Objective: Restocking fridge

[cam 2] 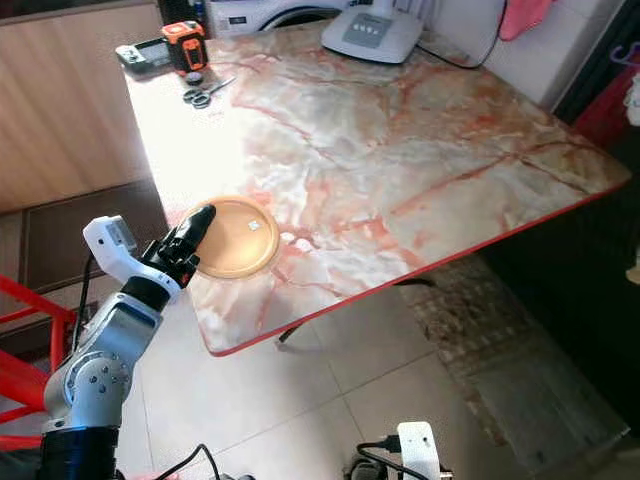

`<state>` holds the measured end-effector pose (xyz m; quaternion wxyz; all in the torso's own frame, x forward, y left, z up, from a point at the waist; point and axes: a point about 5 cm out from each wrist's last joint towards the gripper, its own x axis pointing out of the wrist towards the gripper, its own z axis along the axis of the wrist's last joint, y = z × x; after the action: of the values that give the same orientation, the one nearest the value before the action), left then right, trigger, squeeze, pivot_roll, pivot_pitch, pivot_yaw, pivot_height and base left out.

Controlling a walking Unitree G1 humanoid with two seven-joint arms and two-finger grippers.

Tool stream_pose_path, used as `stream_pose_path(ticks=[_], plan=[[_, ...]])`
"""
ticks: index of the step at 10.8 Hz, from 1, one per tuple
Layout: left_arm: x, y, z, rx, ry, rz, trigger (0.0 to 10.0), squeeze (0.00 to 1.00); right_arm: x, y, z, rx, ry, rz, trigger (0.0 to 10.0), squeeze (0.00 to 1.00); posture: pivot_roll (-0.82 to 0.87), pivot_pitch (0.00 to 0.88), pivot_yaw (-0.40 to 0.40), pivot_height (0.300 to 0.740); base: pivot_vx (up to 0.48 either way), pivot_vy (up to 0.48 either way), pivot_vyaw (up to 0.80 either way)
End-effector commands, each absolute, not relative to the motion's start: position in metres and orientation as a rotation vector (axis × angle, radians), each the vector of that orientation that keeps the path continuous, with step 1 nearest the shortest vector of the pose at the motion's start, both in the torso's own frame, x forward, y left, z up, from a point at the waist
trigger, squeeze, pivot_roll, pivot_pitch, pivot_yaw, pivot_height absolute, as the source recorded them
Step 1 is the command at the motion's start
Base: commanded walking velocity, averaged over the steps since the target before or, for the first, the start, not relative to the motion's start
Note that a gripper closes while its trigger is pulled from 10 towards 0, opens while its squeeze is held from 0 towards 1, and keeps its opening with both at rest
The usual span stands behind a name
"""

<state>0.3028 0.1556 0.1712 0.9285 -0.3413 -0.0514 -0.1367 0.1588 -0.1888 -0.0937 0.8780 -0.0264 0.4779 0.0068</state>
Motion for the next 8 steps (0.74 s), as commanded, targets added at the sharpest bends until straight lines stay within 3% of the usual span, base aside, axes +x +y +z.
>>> stream_pose_path(ticks=[1, 3, 8], plan=[[0.3024, 0.1555, 0.1683, -0.679, -0.100, -0.269, 10.0, 0.00, 0.1410, -0.1903, -0.1008, -0.047, 1.062, 0.005, 10.0, 0.00, -0.15, 0.162, -0.022, 0.740, 0.000, 0.000, 0.00], [0.3024, 0.1563, 0.1678, -0.669, -0.098, -0.267, 10.0, 0.00, 0.1409, -0.1899, -0.1009, -0.035, 1.059, -0.004, 10.0, 0.00, -0.15, 0.163, -0.021, 0.740, 0.000, 0.000, 0.00], [0.3014, 0.1509, 0.1727, -0.674, -0.115, -0.307, 10.0, 0.00, 0.1403, -0.1895, -0.1011, -0.033, 1.061, 0.004, 10.0, 0.00, -0.14, 0.167, -0.022, 0.740, 0.000, 0.000, -0.80]])
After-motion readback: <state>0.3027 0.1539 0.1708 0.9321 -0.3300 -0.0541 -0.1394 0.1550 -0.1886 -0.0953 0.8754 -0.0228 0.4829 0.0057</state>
